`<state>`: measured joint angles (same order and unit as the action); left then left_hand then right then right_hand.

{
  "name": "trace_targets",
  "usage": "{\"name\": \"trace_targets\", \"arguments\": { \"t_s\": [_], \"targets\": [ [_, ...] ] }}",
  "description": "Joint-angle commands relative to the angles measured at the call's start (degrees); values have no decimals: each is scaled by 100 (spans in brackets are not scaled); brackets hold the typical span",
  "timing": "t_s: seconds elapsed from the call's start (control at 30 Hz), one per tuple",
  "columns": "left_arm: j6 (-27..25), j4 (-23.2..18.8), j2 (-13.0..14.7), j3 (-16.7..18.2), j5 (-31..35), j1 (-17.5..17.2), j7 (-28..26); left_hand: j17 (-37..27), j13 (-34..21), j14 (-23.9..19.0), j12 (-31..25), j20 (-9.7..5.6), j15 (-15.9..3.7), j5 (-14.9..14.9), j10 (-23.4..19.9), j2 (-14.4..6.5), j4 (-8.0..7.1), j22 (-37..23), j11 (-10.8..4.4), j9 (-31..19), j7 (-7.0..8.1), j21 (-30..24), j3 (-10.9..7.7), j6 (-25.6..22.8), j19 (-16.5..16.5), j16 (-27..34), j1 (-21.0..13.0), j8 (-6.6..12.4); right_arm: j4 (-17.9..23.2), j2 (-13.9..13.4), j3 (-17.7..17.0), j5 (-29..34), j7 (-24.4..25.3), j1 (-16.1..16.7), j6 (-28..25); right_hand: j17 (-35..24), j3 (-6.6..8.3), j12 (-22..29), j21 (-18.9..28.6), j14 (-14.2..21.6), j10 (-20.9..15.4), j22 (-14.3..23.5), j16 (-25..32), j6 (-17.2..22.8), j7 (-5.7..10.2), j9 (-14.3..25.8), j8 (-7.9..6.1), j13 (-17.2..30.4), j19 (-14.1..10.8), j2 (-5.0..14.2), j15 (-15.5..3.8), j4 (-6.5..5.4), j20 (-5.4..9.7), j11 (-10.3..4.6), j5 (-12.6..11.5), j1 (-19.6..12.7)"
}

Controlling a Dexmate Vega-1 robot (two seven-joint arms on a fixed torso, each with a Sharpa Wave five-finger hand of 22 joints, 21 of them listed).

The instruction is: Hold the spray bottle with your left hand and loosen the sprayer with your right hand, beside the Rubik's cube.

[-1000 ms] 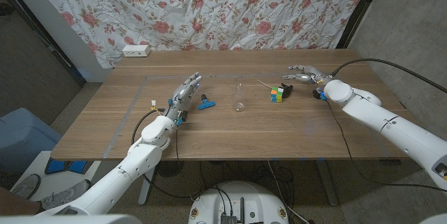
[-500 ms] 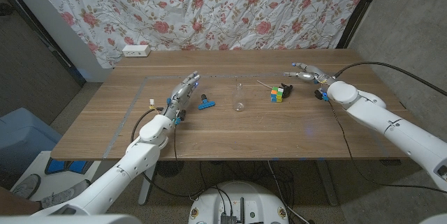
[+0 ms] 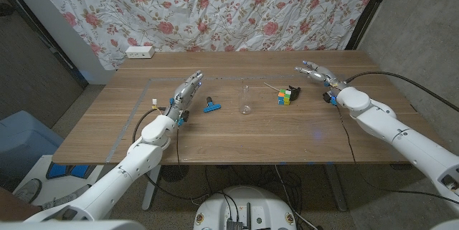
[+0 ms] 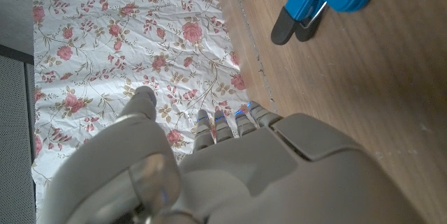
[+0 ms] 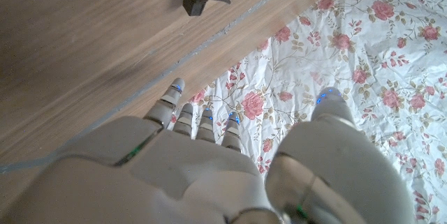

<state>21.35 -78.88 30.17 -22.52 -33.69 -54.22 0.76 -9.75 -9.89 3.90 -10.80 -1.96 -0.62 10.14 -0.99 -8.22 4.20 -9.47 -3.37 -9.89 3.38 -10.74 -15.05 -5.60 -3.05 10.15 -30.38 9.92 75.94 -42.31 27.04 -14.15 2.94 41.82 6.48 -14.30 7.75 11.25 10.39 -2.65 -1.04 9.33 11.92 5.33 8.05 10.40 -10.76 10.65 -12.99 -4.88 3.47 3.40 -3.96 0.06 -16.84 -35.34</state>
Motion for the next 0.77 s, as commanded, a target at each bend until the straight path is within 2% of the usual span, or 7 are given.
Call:
{"name": "trace_targets", "arguments": {
  "t_s": [0.03,0.17,0.5,0.7,0.77],
  "targets": [
    [316,359,-167,-11,122,195,-13,-10,-14,70,16,-54,9,20,68,5,-47,-29,-23,-10,-18,7,1,28,-57,-10,66,-5,-179,315,-161,-360,193,126,443,15,-5,34,32,16,-84,16,39,13,-16,-5,-3,-5,-32,34,-63,-49,77,-20,25,118],
    [429,550,-257,-3,128,285,-10,-8,-14,55,14,-53,-6,24,68,-4,-55,-28,-24,-9,-15,5,0,38,-56,-3,97,-2,-167,406,-212,-436,314,172,495,28,-17,43,32,33,-137,16,43,25,-45,-6,-5,-10,-41,69,-92,-82,90,-53,43,186],
    [609,1121,-384,-19,-33,577,413,2,-12,-12,-21,-87,-27,40,-11,-48,-62,-27,-26,-6,-41,-21,-20,-6,16,16,177,30,-445,732,-257,-667,370,173,813,52,-46,53,47,120,-238,16,73,60,-76,-9,-11,-18,-102,166,-103,-173,120,-58,101,363],
    [521,1214,-404,-30,-134,646,544,7,-11,-50,-38,-80,-44,46,-66,-68,-59,-26,-30,-5,-62,-27,-37,-54,43,22,208,49,-256,841,-278,-731,663,376,672,74,-72,49,65,228,-291,16,106,122,-87,-12,-25,-23,-185,216,-109,-224,83,-67,152,482],
    [532,1307,-464,-30,-191,656,582,8,-11,-73,-42,-80,-52,49,-79,-76,-58,-26,-27,-5,-67,-35,-44,-67,66,28,219,53,-118,886,-262,-675,930,495,498,82,-72,61,70,253,-350,16,112,129,-87,-12,-23,-23,-215,257,-146,-244,73,-16,174,521]
  ]
}}
